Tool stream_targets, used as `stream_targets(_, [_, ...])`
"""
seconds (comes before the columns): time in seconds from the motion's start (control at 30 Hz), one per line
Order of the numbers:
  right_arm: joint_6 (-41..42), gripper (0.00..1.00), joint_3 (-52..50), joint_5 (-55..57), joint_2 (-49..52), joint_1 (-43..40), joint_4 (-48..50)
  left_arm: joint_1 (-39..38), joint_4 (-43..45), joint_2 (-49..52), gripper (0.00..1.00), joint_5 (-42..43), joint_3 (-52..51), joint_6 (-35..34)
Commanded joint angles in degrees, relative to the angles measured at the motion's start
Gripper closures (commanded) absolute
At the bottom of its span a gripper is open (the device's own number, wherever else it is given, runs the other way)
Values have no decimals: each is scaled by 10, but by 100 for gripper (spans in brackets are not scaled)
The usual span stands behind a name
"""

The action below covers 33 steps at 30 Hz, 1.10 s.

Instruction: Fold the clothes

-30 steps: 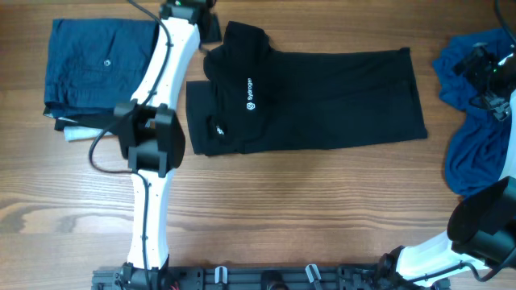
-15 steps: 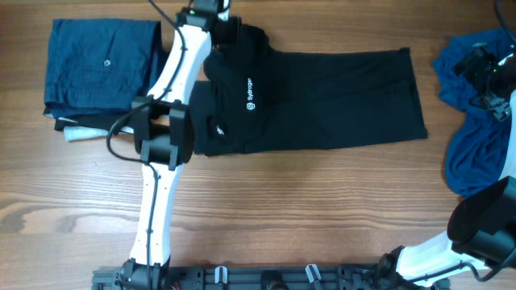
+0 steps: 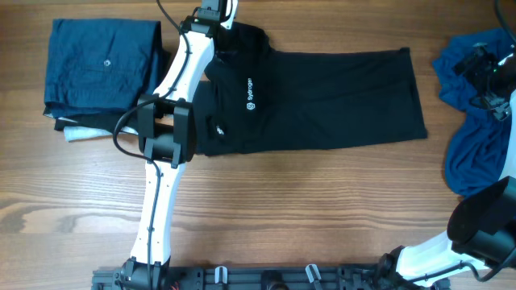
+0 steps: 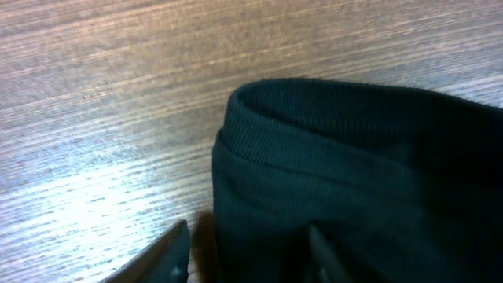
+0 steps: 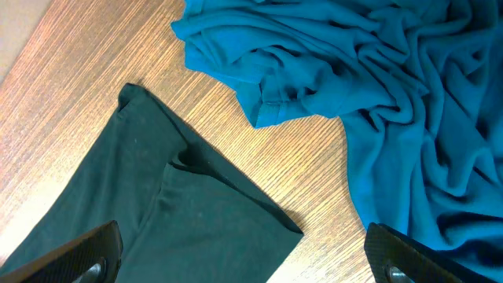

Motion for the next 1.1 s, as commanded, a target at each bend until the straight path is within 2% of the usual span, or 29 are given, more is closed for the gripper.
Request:
stream_targets(0.0, [4,0,3,-5,4,-1,0,4,-9,27,68,-19,0,-13])
stream_targets(0.1, [4,0,3,-5,4,-1,0,11,-15,29,77,-98,0,-80])
stream_targets(0.17, [4,0,3,-5,4,-1,0,19,-18,29,76,-71,0,-104])
stream_targets(0.2, [4,0,3,-5,4,-1,0,22,-17,29,64,-40,0,-104])
stream_targets(0.23, [4,0,3,-5,4,-1,0,24,-14,29,44,-8,0,-104])
stream_targets(0.27, [4,0,3,-5,4,-1,0,27,-8,29,40,29,0,-104])
stream_targets(0.33, [4,0,3,-5,4,-1,0,31,6,29,39,73,0,-104])
stream_targets(0.5, [4,0,2,-5,4,-1,6,32,29,28,39,73,0,-97])
stream_targets(0.6, [4,0,2,-5,4,-1,10,30,41,32,43,73,0,-95])
stream_targets(0.77, [4,0,2,-5,4,-1,11,17,21,37,42,69,0,2])
stream_targets(1.0, [4,0,2,-5,4,-1,11,10,-7,37,44,43,0,10])
stream_targets(1.07, [4,0,2,-5,4,-1,11,9,-5,37,49,43,0,15])
